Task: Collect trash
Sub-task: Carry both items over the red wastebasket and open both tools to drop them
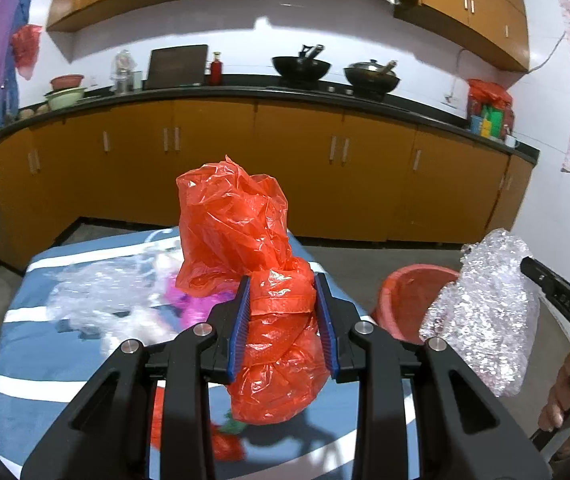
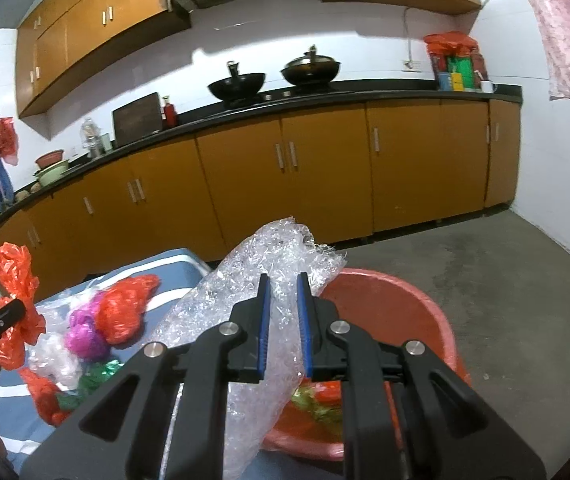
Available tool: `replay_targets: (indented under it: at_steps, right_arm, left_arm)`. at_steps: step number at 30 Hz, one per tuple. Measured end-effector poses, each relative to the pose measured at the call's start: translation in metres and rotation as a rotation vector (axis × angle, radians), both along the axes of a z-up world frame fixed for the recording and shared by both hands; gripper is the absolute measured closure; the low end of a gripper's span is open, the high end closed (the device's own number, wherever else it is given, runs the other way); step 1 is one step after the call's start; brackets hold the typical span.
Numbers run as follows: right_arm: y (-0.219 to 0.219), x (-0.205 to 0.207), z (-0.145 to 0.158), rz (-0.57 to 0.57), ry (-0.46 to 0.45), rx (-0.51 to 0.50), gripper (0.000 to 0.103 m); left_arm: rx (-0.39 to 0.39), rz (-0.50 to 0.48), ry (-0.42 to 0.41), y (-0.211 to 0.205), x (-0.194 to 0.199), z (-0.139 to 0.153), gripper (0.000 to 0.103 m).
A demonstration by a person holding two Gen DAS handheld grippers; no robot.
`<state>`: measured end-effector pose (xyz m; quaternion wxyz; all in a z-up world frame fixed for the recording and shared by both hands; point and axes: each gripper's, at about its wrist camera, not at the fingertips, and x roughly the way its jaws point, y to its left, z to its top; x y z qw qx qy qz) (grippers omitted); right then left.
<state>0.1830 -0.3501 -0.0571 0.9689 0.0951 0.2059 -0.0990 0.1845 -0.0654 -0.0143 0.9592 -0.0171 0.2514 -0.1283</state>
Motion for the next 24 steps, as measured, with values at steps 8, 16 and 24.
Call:
replay_targets:
  at_steps: [8, 16, 24]
  right_arm:
    - [-0.033, -0.001, -0.008, -0.089, 0.015, -0.028, 0.089]
    - [-0.063, 0.006, -0.024, -0.169, 0.045, -0.034, 0.089]
    - [-0.081, 0.013, -0.037, -0.199, 0.063, -0.044, 0.089]
  left_arm:
    - [-0.031, -0.084, 0.019, -0.044, 0.006, -0.004, 0.072]
    - [-0.015, -0.180, 0.034, -0.092, 0.012, -0.015, 0.072]
    - [0.001, -0.262, 0.065, -0.134, 0.019, -0.031, 0.072]
